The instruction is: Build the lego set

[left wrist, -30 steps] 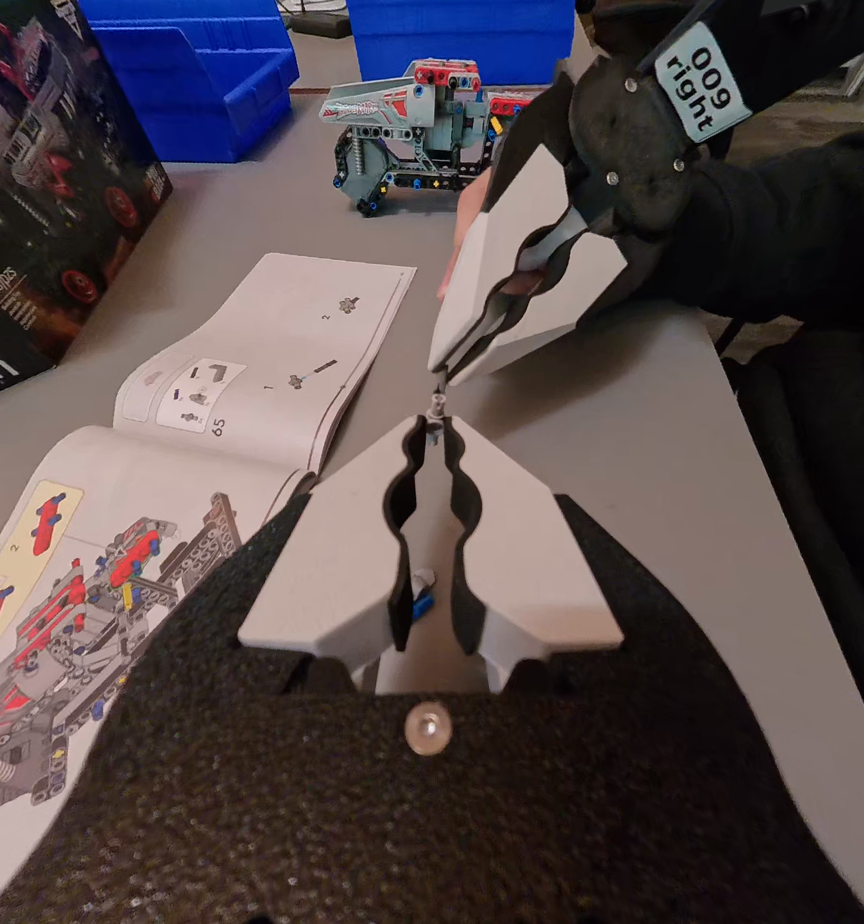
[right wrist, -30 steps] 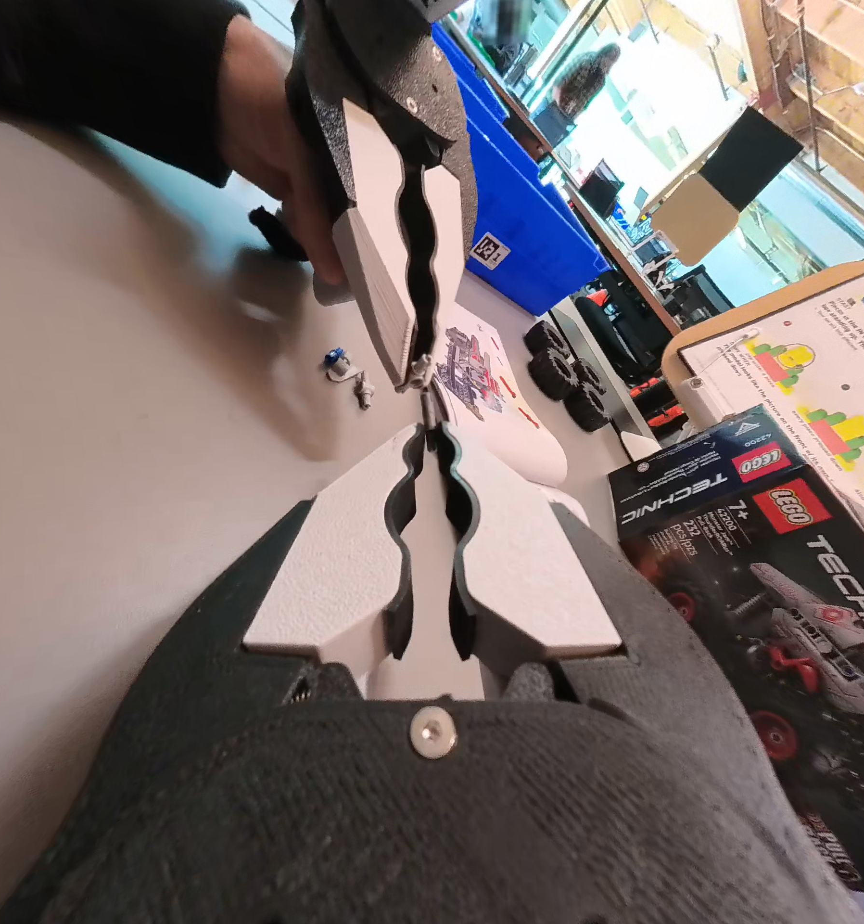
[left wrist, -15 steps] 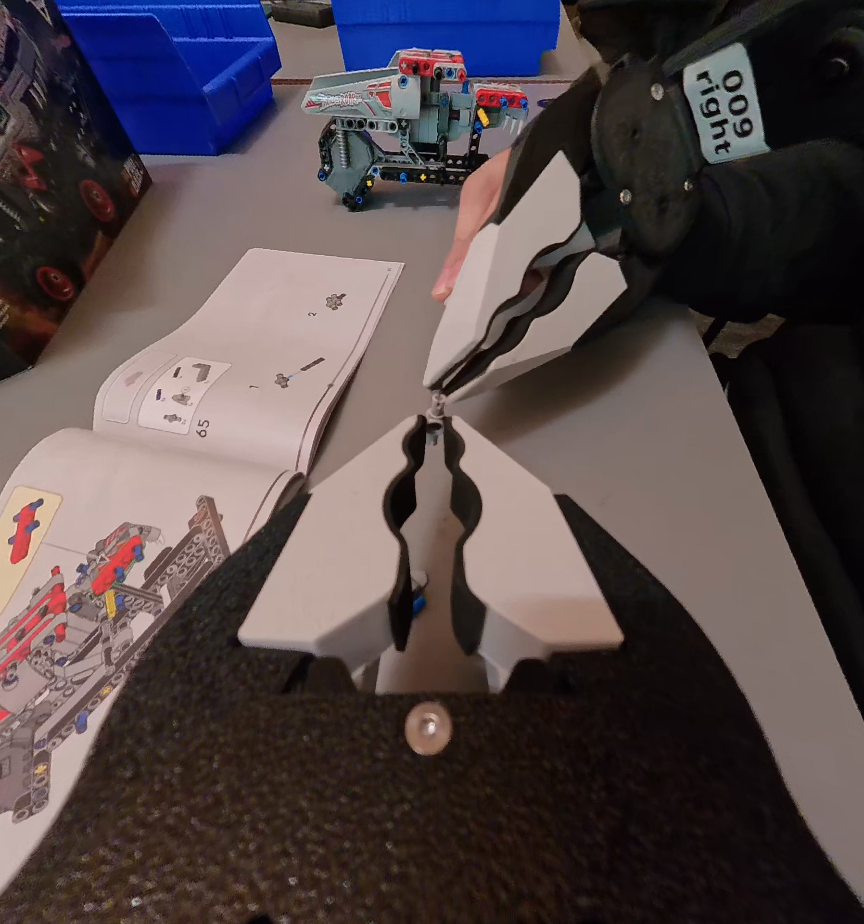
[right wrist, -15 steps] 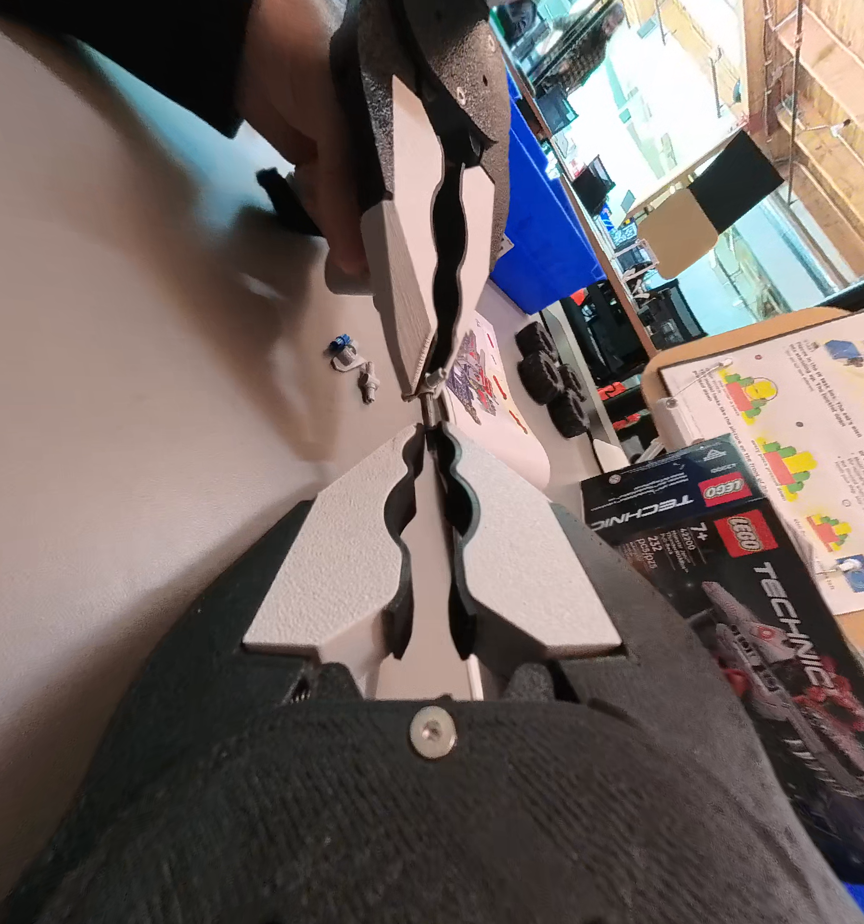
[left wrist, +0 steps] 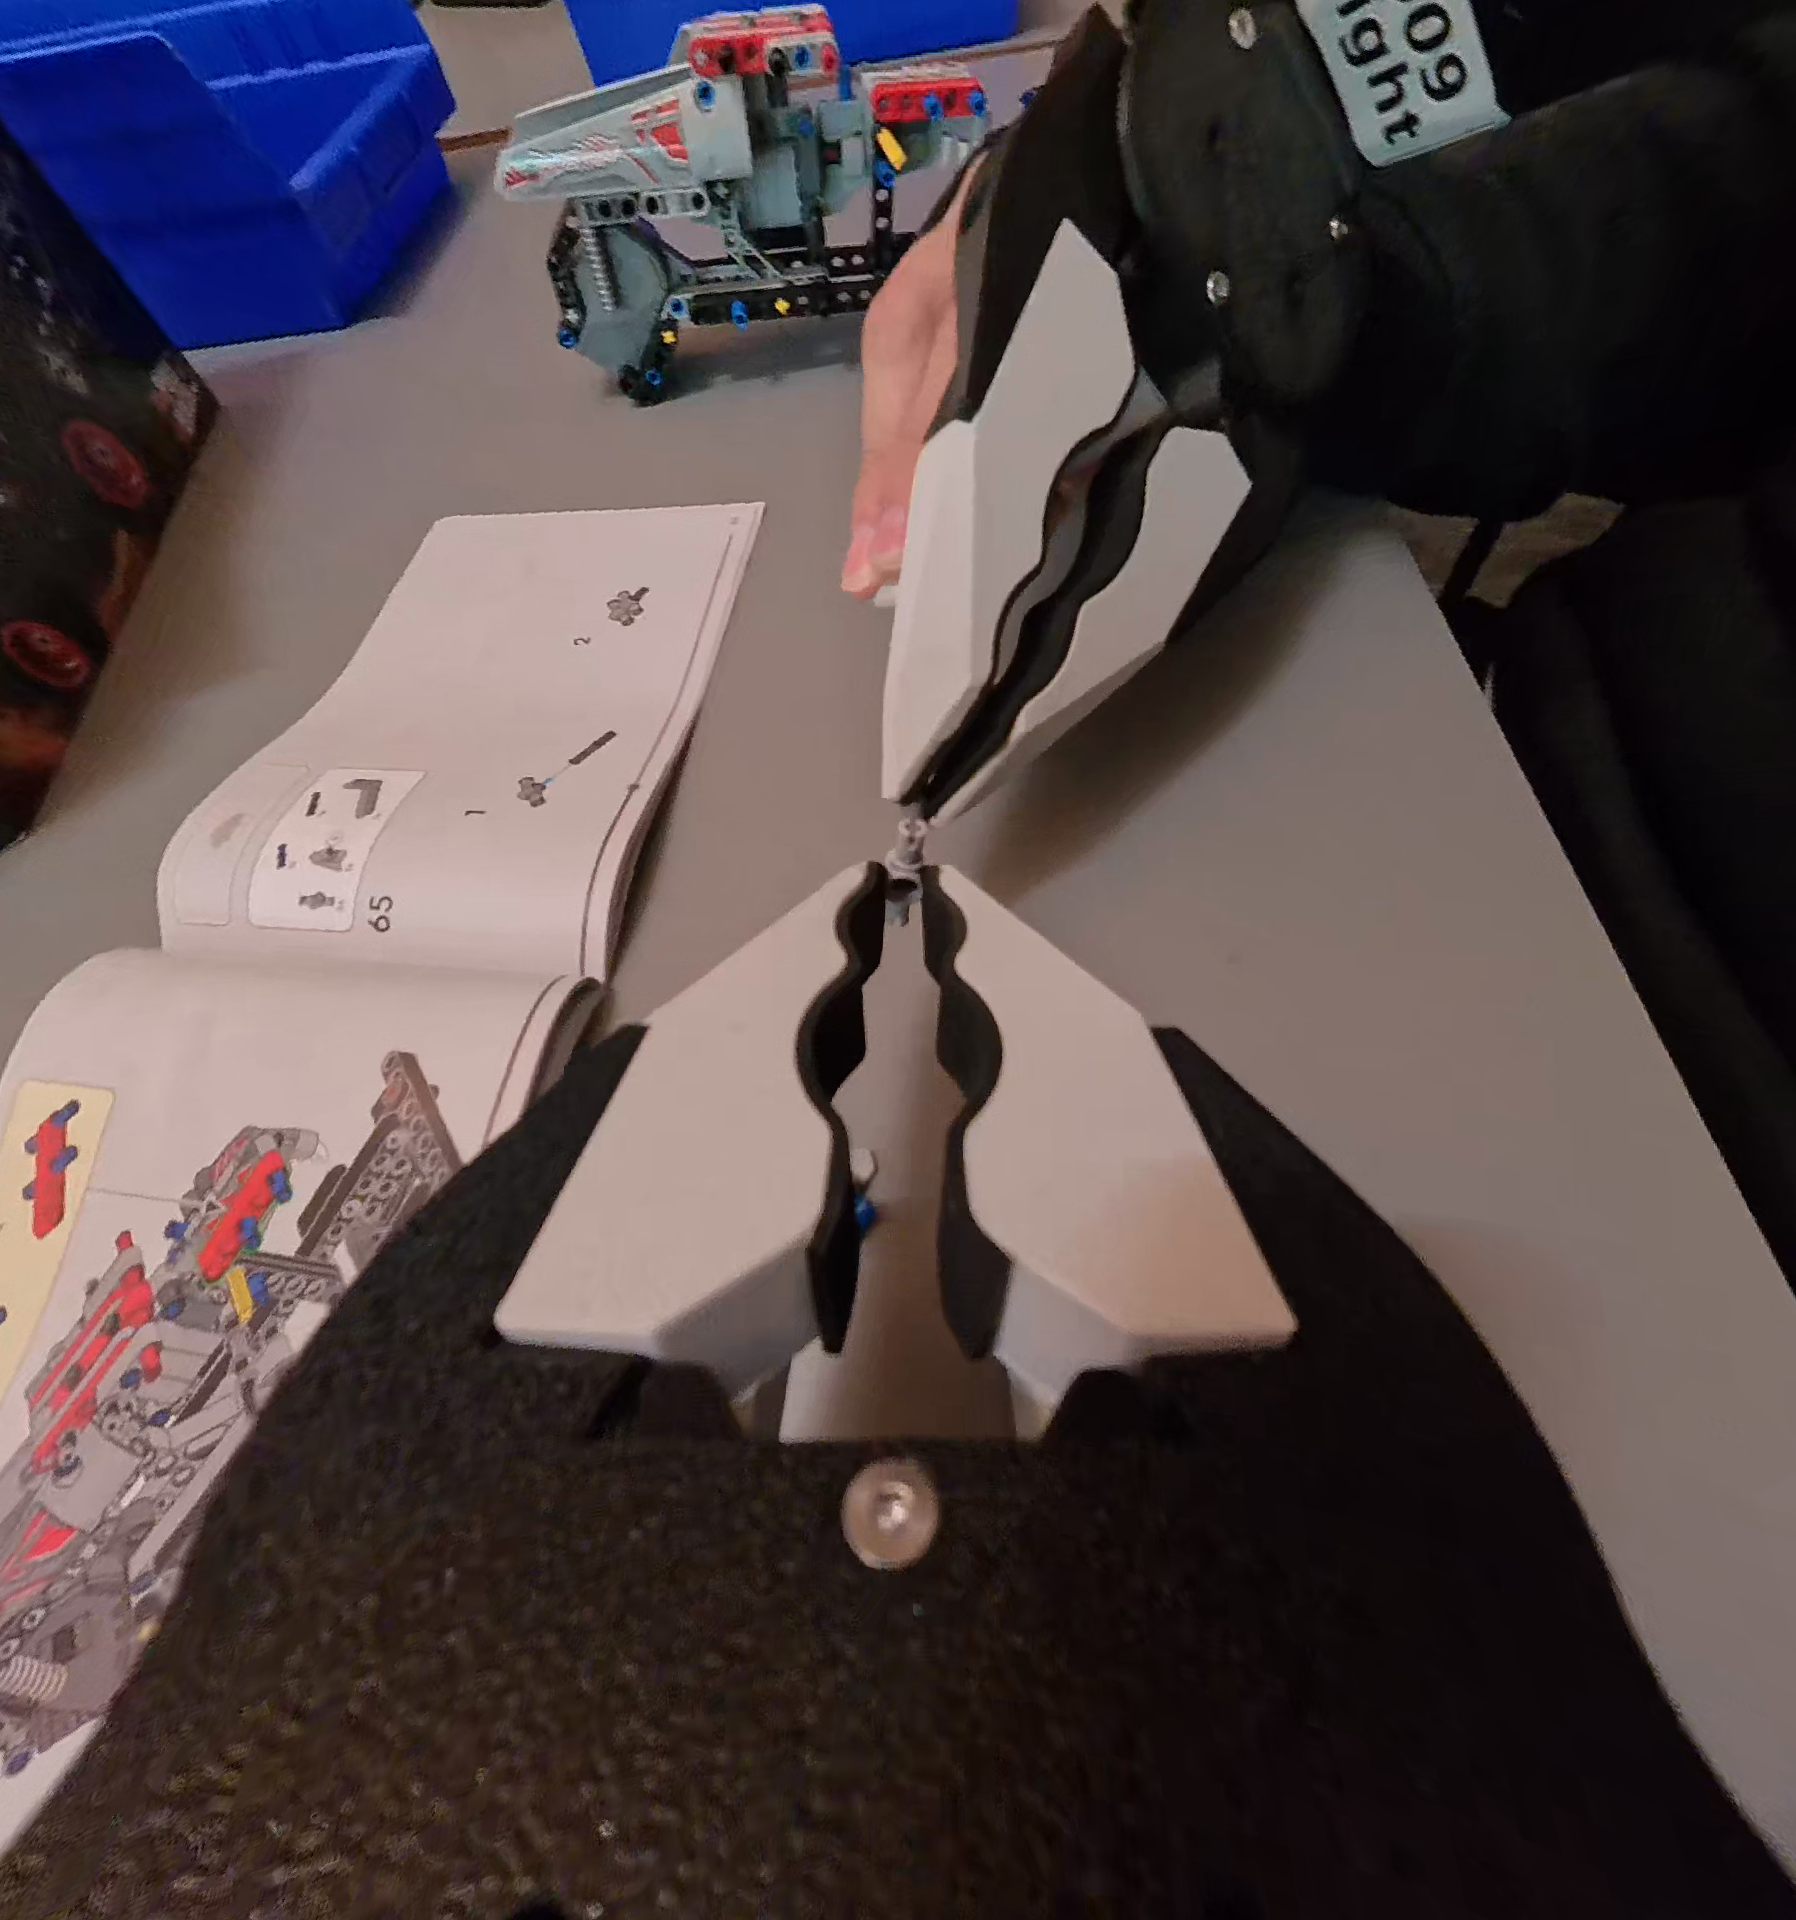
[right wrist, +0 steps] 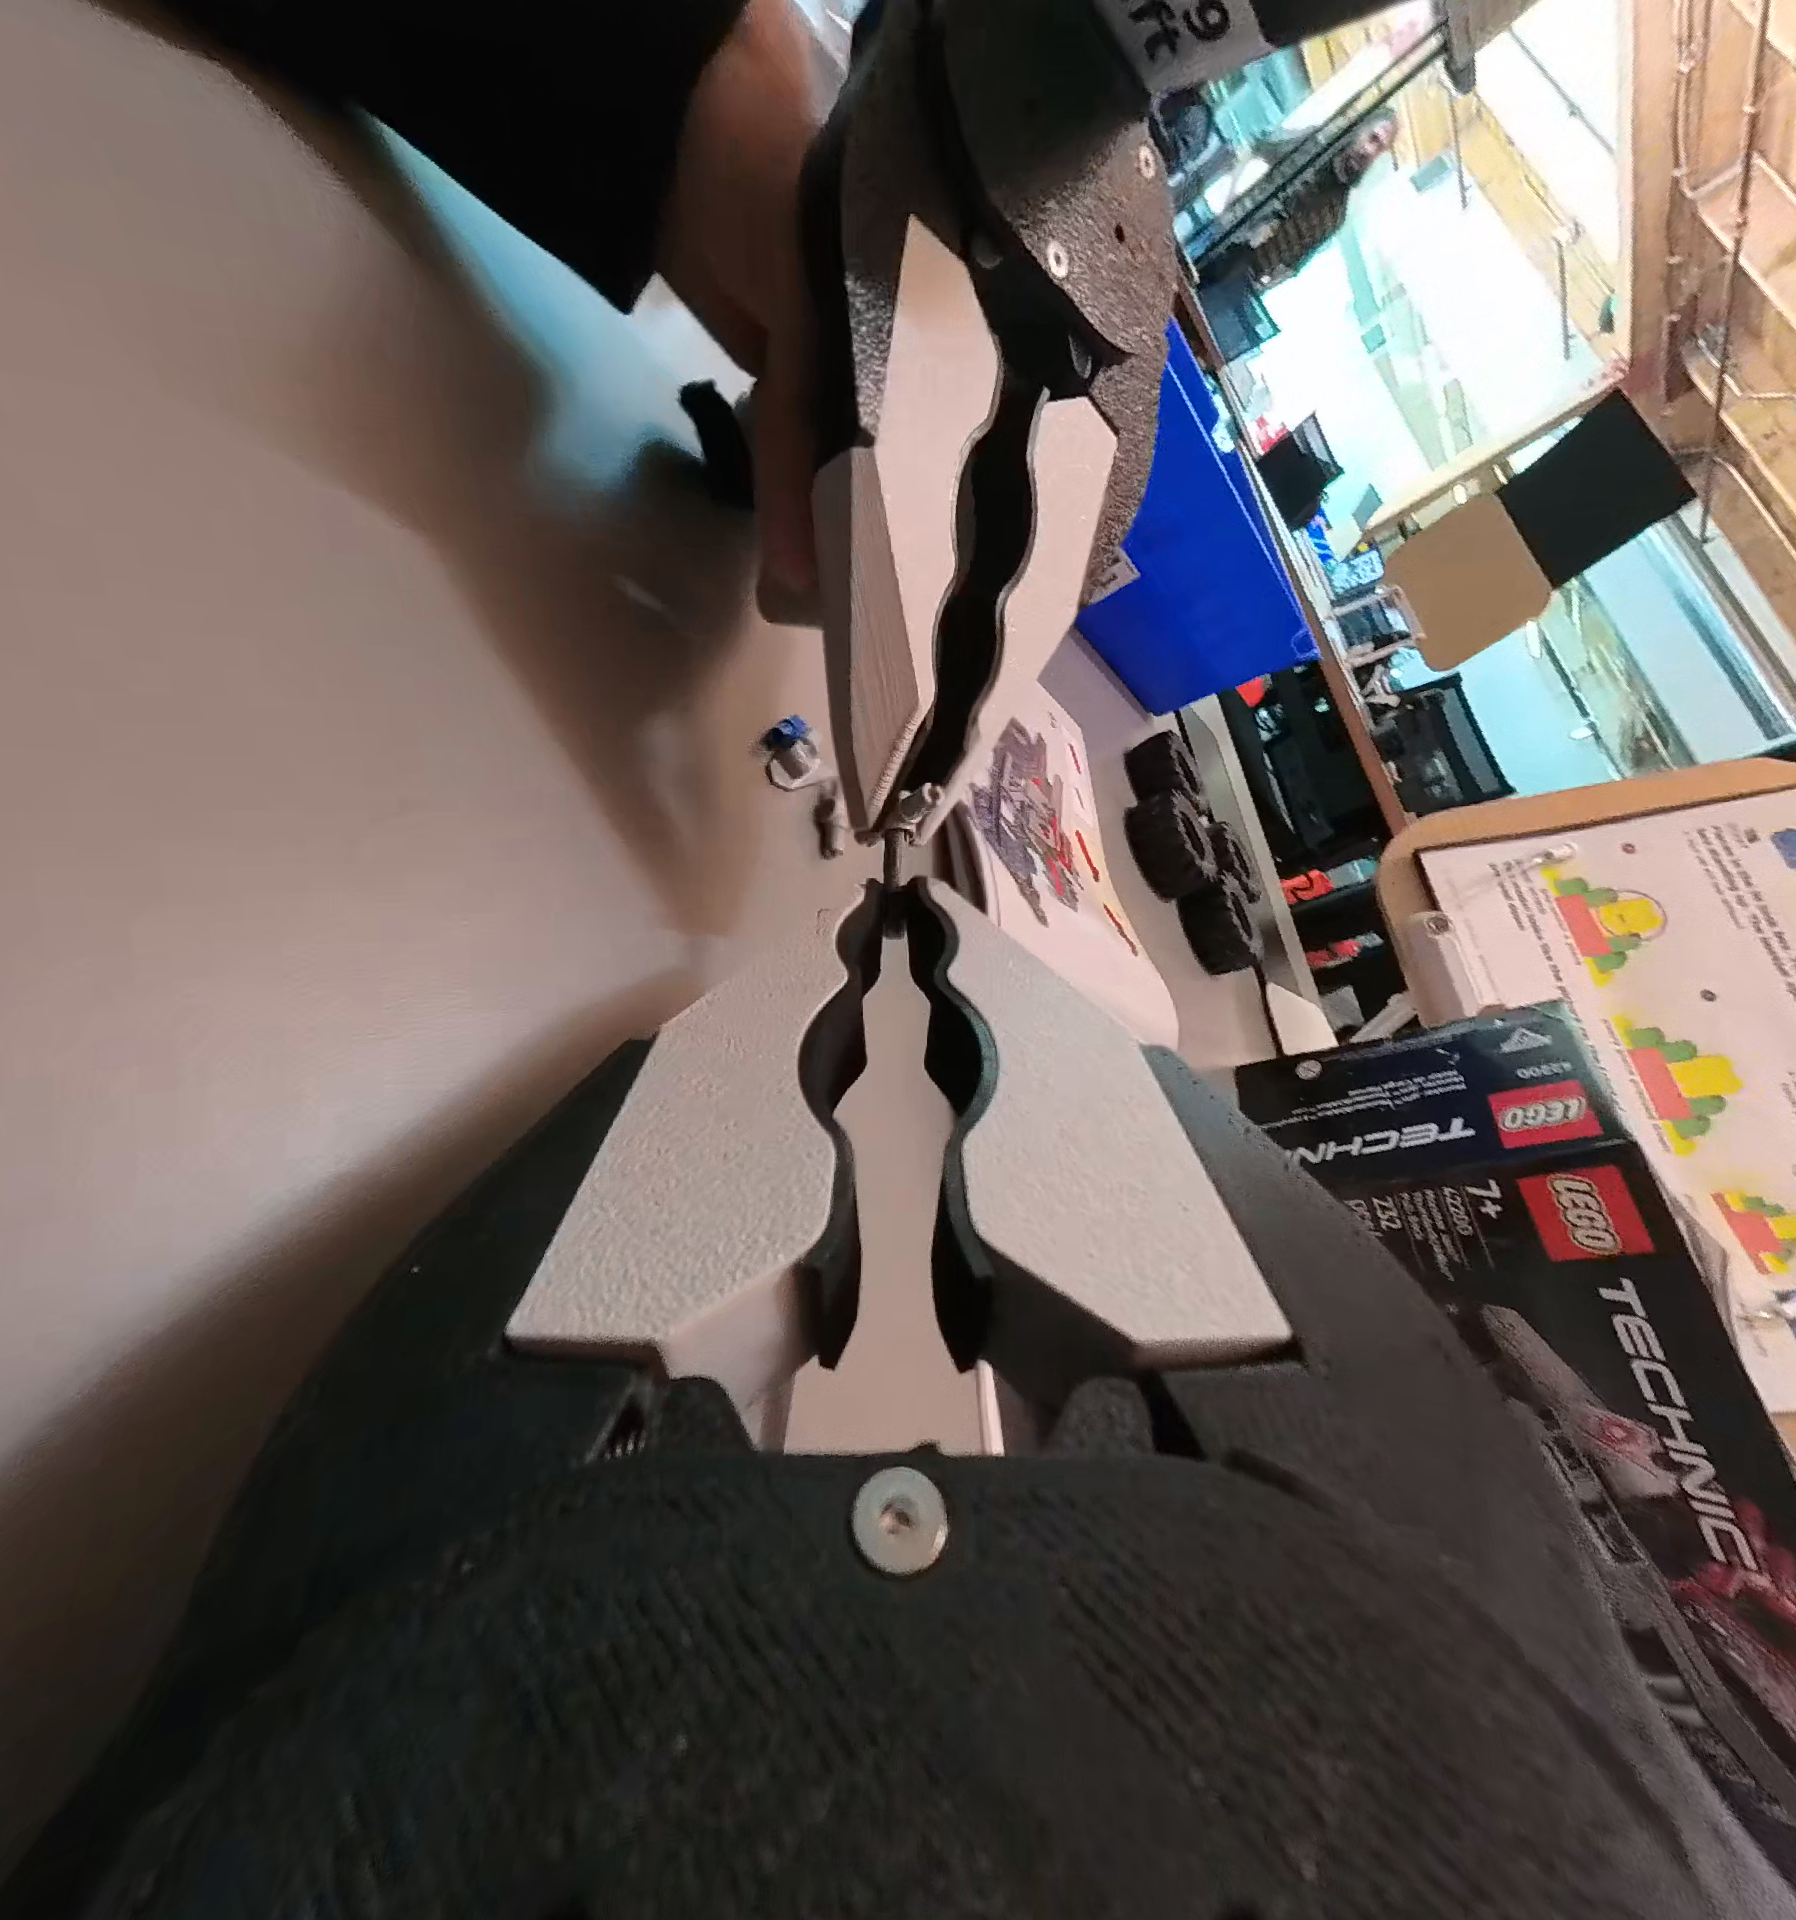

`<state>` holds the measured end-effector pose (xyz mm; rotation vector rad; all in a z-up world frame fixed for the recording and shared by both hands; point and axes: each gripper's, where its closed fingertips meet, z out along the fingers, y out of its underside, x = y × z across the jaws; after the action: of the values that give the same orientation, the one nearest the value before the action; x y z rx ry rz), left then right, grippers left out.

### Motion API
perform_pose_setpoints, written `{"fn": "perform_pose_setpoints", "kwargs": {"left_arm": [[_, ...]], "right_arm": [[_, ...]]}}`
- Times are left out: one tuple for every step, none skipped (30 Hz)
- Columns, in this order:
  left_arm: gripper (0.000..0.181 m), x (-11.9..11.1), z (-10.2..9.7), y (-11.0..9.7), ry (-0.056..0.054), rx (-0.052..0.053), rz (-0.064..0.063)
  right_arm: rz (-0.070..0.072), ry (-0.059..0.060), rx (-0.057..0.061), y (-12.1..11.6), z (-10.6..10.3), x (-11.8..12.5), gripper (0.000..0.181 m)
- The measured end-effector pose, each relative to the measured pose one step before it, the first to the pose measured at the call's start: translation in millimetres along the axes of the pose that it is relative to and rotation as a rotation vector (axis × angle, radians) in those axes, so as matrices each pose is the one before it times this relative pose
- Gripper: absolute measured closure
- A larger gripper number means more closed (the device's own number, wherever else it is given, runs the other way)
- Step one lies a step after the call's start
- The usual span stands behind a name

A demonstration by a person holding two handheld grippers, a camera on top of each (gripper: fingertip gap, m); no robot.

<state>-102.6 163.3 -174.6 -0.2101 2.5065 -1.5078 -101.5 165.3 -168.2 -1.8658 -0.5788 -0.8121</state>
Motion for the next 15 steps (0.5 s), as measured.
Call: {"fn": "perform_pose_setpoints", "kwargs": {"left_arm": [[0.176, 1.47, -0.22, 0.24, 0.0115, -0.0008, -0.0044], [0.176, 1.76, -0.38, 0.37, 0.0130, -0.0014, -0.0046], [0.176, 1.38, -0.22, 0.72, 0.0102, -0.0026, 0.0004], [0.176, 0.79, -0.07, 0.81, 0.0035, -0.0048, 0.0051], [0.176, 0.38, 0.01, 0.49, -0.0012, -0.0028, 0.0118], [0.176, 0.90, -0.02, 0.49, 0.0004, -0.0026, 0.0191], [0.177, 0.95, 0.09, 0.35, -0.0013, -0.0017, 0.0210], [0.177, 1.06, 0.54, -0.19, 0.0014, -0.0008, 0.0170], [0.177, 0.96, 0.66, 0.36, 0.0008, -0.0037, 0.0170], [0.177, 1.26, 0.76, 1.46, 0.0041, -0.0102, 0.0136], [0.177, 0.33, 0.90, 1.51, -0.0002, -0.0114, 0.0058], [0.177, 0.34, 0.70, 1.38, 0.0036, -0.0108, -0.0078], [0.177, 0.82, 0.41, 0.98, 0.0122, -0.0061, -0.0195], [0.177, -0.40, -0.30, -0.36, 0.0031, 0.0037, -0.0130], [0.177, -0.44, -0.72, -1.71, 0.0009, 0.0120, -0.0125]], "right_arm": [[-0.0029, -0.0144, 0.0106, -0.94, -0.68, -1.95, 0.178], [-0.0053, -0.0074, 0.0079, -1.07, -0.50, -1.19, 0.178], [-0.0033, -0.0095, 0.0082, -1.23, -0.20, -1.48, 0.178], [0.0045, -0.0106, 0.0090, -0.87, 0.10, -1.43, 0.178], [0.0157, -0.0100, 0.0042, -0.06, 0.26, -0.98, 0.178], [0.0200, -0.0078, 0.0031, 0.09, 0.35, -0.46, 0.178], [0.0220, -0.0128, 0.0076, -0.47, 0.13, -1.12, 0.178], [0.0209, -0.0119, 0.0076, -0.37, -0.07, -0.84, 0.178], [0.0107, -0.0093, 0.0058, -0.35, -0.19, -0.83, 0.178], [0.0061, -0.0082, 0.0005, 0.22, -0.03, -1.01, 0.178], [0.0102, -0.0158, 0.0007, 0.37, 0.22, -2.03, 0.178], [0.0026, -0.0073, -0.0060, 1.08, 0.53, -1.21, 0.178], [-0.0055, -0.0028, -0.0095, 0.96, 0.70, -0.89, 0.178], [-0.0016, -0.0054, -0.0044, 0.13, 0.66, -1.23, 0.178], [0.0013, 0.0048, -0.0008, -0.10, 0.29, 0.55, 0.178]]}}
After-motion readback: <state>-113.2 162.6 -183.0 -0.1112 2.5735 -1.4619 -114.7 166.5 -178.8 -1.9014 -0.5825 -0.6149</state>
